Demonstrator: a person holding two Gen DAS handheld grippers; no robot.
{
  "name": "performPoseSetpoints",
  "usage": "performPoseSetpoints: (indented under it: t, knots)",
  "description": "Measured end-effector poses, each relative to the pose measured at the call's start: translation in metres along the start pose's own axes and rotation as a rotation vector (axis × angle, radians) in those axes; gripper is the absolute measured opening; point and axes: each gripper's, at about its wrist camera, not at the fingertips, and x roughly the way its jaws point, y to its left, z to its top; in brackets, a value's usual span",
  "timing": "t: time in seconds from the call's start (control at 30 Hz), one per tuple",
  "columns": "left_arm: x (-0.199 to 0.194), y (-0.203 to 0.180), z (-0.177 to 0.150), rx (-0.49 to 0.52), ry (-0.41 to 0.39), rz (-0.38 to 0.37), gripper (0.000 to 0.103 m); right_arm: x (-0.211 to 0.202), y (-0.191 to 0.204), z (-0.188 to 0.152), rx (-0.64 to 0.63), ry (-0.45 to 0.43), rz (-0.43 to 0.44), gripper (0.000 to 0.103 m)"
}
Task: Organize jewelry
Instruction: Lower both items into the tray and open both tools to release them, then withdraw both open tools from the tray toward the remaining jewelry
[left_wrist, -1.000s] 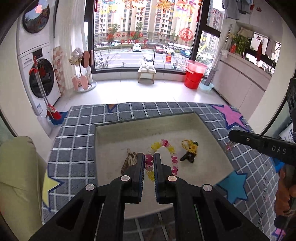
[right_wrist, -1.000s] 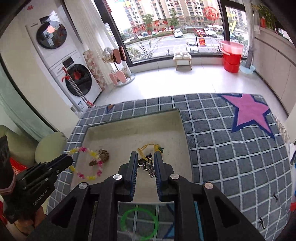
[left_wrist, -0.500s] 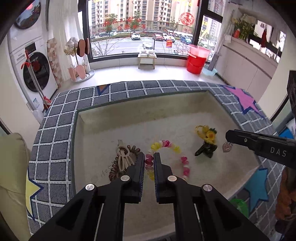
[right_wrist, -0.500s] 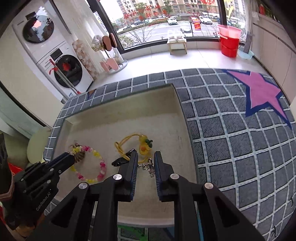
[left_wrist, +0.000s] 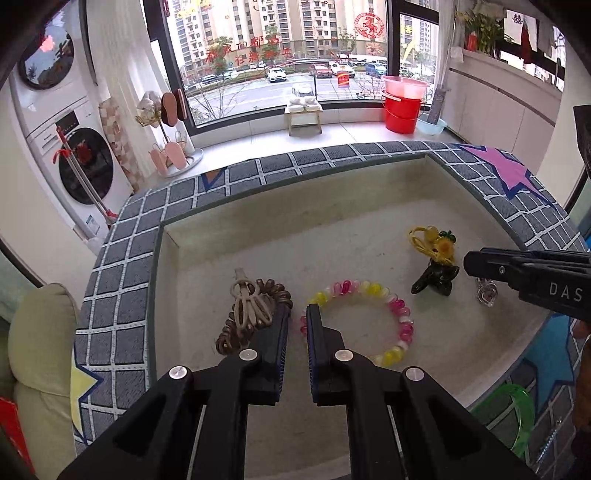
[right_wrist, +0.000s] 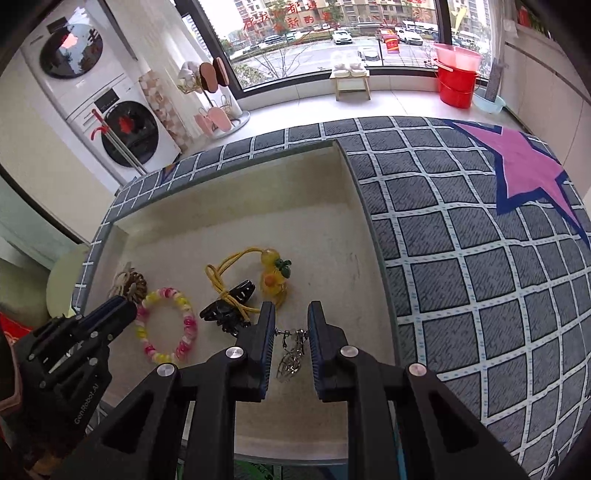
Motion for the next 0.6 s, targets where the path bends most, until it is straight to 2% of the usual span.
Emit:
performPoseSetpoints:
  t: [0.03, 0.07, 0.1, 0.27, 0.37, 0.6]
  knots:
    - [0.0, 0.002, 0.001, -0.004, -0.001, 0.001, 0.024, 0.0, 0.0, 0.0, 0.0, 0.001, 0.001, 0.03]
    - [-0.001, 0.002, 0.001, -0.009, -0.001, 0.002, 0.024, 0.0, 0.001, 0.0, 0.001, 0.002, 0.003, 0.05]
    - [-0.001, 0.003, 0.001, -0.014, 0.0, 0.002, 0.024, -0.001, 0.001, 0.001, 0.006, 0.002, 0.005, 0.062]
    - [-0.005, 0.005, 0.0, -0.025, 0.005, 0.007, 0.024, -0.012, 0.002, 0.0, 0.028, -0.033, 0.039, 0.066]
    - [-0.012, 0.007, -0.001, -0.038, -0.004, 0.007, 0.024, -0.021, 0.003, -0.001, 0.043, -0.052, 0.068, 0.076]
    - [-0.037, 0.014, -0.01, -0.069, -0.031, -0.006, 0.024, -0.046, 0.005, -0.017, 0.063, -0.075, 0.103, 0.081]
